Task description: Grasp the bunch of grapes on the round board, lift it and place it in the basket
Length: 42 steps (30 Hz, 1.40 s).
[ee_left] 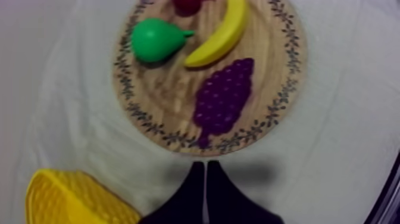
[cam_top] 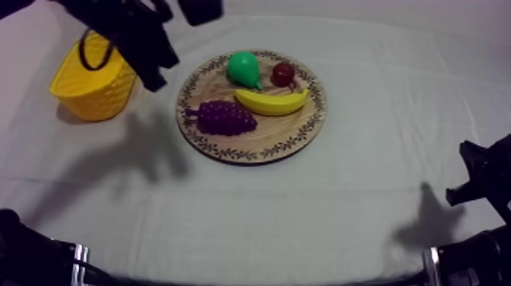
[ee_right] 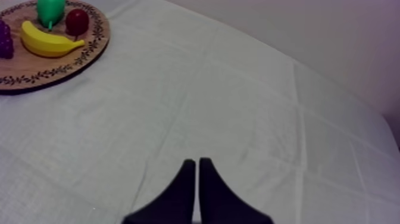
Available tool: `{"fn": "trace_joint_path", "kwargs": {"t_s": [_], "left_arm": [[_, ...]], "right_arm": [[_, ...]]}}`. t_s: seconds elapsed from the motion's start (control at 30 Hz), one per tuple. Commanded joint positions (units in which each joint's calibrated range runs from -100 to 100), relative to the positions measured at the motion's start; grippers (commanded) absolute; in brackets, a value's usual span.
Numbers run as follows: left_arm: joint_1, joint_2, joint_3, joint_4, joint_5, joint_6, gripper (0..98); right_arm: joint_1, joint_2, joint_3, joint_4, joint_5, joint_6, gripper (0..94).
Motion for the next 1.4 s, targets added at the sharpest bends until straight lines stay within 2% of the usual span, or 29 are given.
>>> {"fn": "trace_joint_path", "kwargs": {"t_s": [0.0, 0.13, 0.2, 0.5, 0.7, 1.0, 1.37], "left_arm": [[1.4, 3.6, -1.3, 0.00, 0.4, 0.3, 0.0], [2.7, 6.2, -4.1, -0.15, 2.6, 1.3, 1.3], [3.1, 7.0, -5.5, -0.35, 4.3, 1.7, 6.7], [4.1, 8.1, -9.1, -1.35, 9.6, 2.6, 53.3], [4.8, 9.1, -8.6, -2.70, 10.1, 3.7, 72.8], [5.1, 14.8, -7.2, -3.08, 7.6, 3.9, 83.5], [4.6, 27.0, -9.5, -3.13, 3.6, 3.5, 87.2]], "right_arm": [[0.0, 0.0, 0.0, 0.0, 0.0, 0.0, 0.3], [0.0, 0.0, 0.0, 0.0, 0.0, 0.0, 0.3], [0.0, 0.0, 0.0, 0.0, 0.0, 0.0, 0.3], [0.0, 0.0, 0.0, 0.0, 0.0, 0.0, 0.3], [0.0, 0.0, 0.0, 0.0, 0.0, 0.0, 0.3], [0.0, 0.0, 0.0, 0.0, 0.0, 0.0, 0.3], [0.0, 0.0, 0.0, 0.0, 0.0, 0.0, 0.3]]}}
